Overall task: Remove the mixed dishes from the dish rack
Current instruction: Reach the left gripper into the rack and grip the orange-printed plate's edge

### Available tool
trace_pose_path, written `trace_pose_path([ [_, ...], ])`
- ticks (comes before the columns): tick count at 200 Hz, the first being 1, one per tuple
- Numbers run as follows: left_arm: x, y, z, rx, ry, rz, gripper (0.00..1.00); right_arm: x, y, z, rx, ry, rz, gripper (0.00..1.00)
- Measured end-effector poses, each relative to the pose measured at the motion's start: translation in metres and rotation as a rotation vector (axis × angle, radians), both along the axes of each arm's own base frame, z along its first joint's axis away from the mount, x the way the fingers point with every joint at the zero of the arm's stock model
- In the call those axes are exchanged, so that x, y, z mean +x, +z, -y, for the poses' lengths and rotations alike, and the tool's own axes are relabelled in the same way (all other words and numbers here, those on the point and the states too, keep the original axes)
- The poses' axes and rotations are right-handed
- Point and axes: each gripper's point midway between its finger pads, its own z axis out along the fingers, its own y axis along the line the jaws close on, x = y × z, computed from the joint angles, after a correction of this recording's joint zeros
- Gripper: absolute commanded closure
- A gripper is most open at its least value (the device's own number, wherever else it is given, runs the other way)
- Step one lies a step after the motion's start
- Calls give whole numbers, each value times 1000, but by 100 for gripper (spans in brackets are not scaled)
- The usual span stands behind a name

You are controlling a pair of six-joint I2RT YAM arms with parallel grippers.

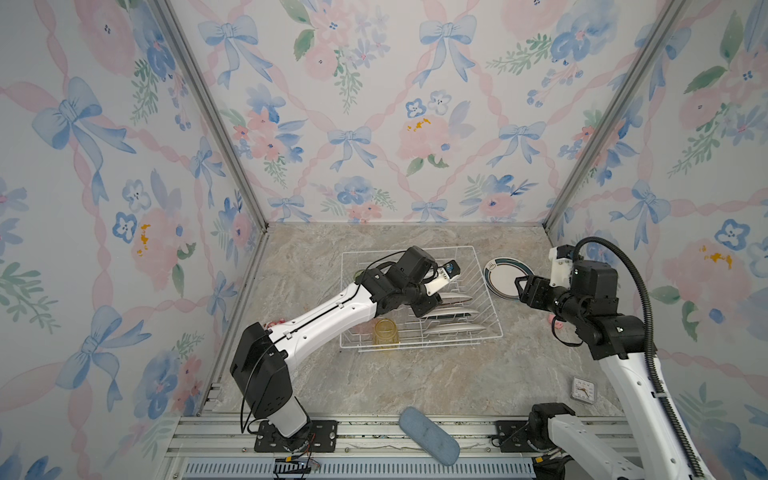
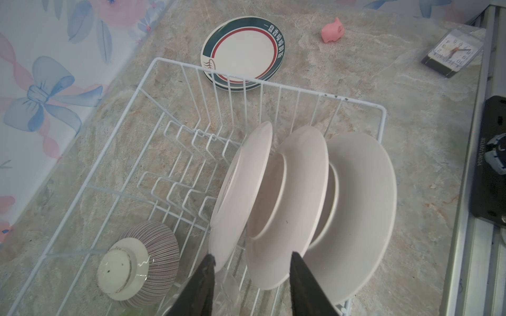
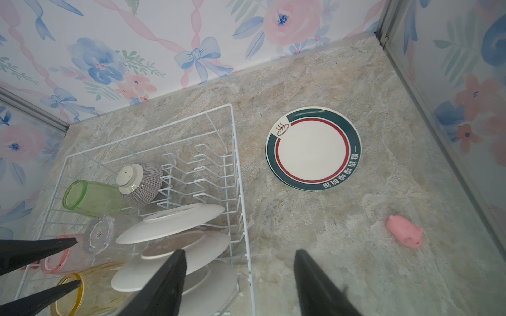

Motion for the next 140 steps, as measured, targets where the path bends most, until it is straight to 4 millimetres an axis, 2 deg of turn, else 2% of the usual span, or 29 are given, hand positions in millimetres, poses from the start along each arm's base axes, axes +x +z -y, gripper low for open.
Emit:
trace_pose_path([
  [53, 16, -9, 13, 66, -17, 51, 58, 8, -7, -5, 2, 16, -8, 34],
  [140, 24, -34, 29, 113, -74, 33, 60, 15, -9, -7, 8, 23, 5, 34],
])
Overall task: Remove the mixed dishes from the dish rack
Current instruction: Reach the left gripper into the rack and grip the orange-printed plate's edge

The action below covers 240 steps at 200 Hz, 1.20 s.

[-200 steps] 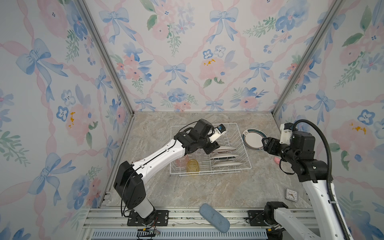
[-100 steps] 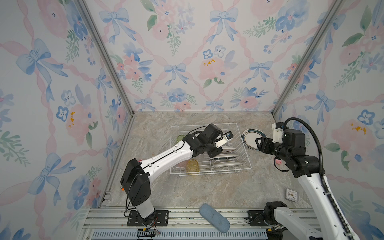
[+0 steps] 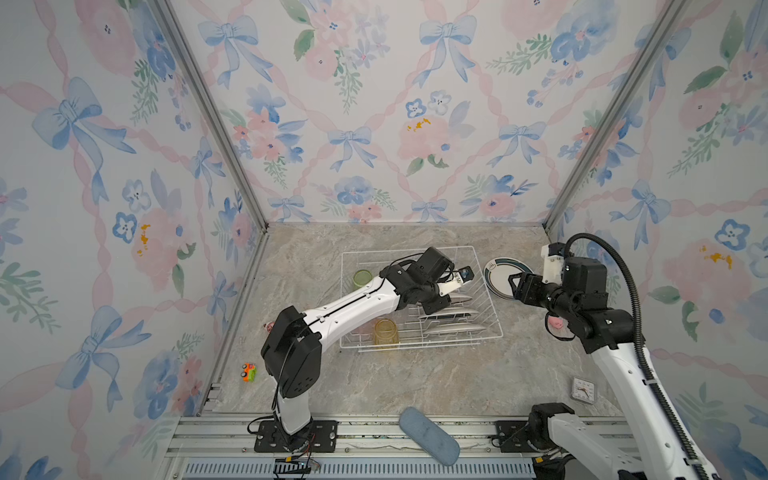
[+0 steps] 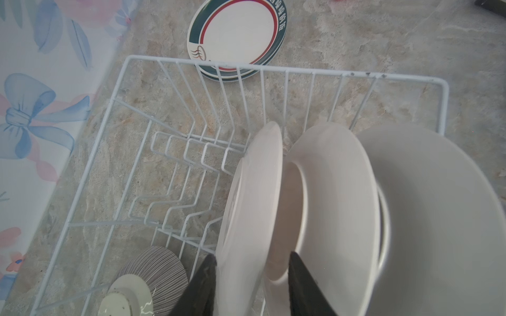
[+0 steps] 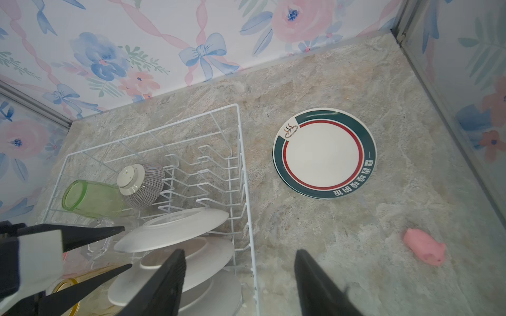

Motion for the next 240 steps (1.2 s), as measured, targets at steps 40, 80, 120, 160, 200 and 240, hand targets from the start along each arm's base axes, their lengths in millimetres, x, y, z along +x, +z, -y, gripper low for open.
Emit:
trace_pose_path([
  [40, 9, -10, 3, 41, 0, 19, 62, 3, -8, -2, 8, 8, -14, 34],
  [80, 17, -20, 6, 76, -7, 34, 73, 6, -10, -3, 9, 10, -21, 33],
  [120, 24, -16, 8, 79, 3, 57, 76, 9, -10, -5, 14, 17, -17, 34],
  [160, 34, -8, 8, 93, 24, 103, 83, 10, -11, -7, 20, 25, -19, 33],
  [200, 41, -12, 6, 125, 35, 128, 89, 10, -11, -7, 20, 26, -18, 33],
  [240, 48, -11, 5, 159, 30, 171, 96, 10, -14, -7, 20, 26, -23, 34],
])
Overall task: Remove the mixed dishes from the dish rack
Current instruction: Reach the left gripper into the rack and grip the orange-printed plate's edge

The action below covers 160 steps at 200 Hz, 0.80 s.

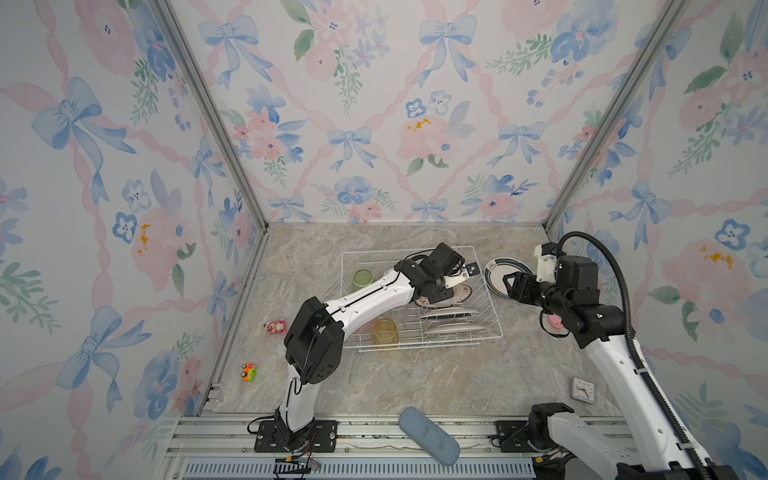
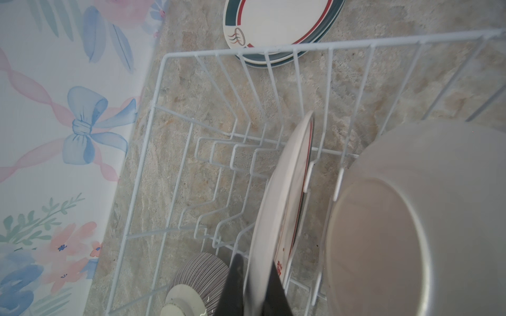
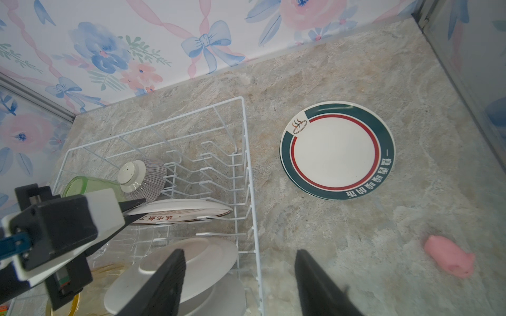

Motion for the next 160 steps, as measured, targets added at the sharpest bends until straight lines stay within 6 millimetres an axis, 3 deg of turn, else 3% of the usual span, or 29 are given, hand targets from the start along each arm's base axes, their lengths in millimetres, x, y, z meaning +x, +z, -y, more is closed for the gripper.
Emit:
trace_pose_path([
  [12, 2, 1, -2, 16, -5, 16, 100, 0, 0, 0, 0, 0, 1, 34],
  [130, 11, 3, -7, 43, 26, 67, 100, 3, 0, -3, 27, 4, 12, 34],
  [160, 10, 14, -13, 11, 52, 70, 100, 5, 2, -6, 43, 9, 26, 34],
])
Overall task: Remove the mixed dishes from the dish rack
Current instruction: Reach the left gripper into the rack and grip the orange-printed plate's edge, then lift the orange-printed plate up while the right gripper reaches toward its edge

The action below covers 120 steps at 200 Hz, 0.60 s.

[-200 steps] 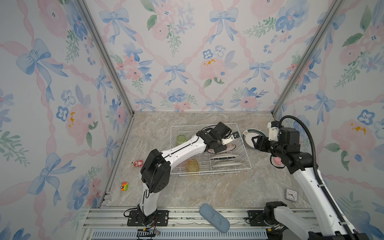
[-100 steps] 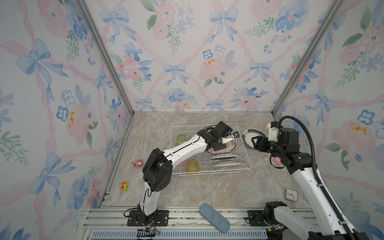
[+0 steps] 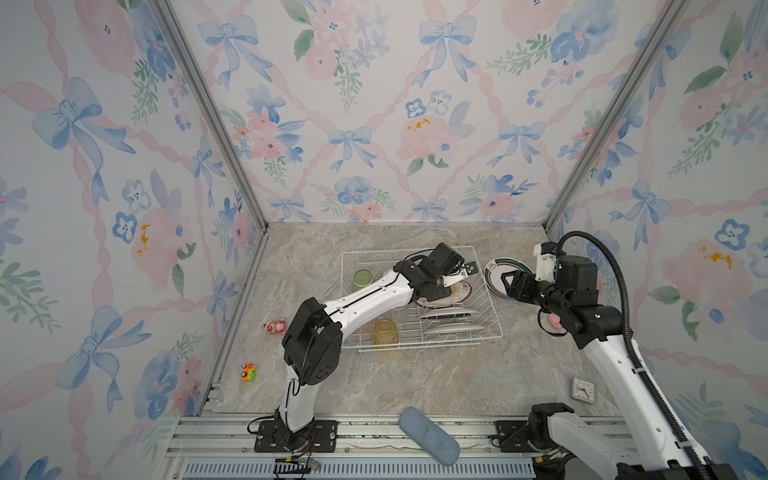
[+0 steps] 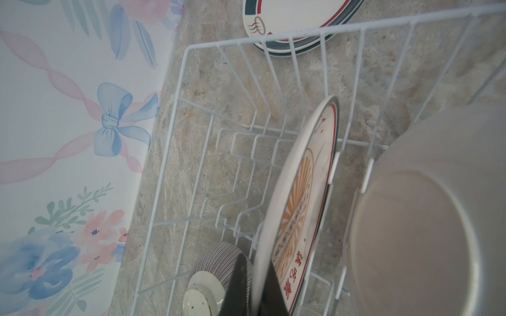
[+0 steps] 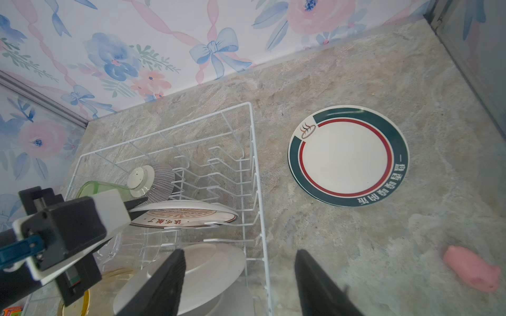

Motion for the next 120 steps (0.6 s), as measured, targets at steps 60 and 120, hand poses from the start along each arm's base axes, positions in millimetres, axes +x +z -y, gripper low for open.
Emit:
trace_pose_path([
  [60, 8, 71, -26, -206, 106, 55, 100, 2, -6, -5, 32, 12, -5, 34],
  [120, 31, 127, -86, -538, 213, 2, 100, 5, -4, -25, 168, 111, 36, 36],
])
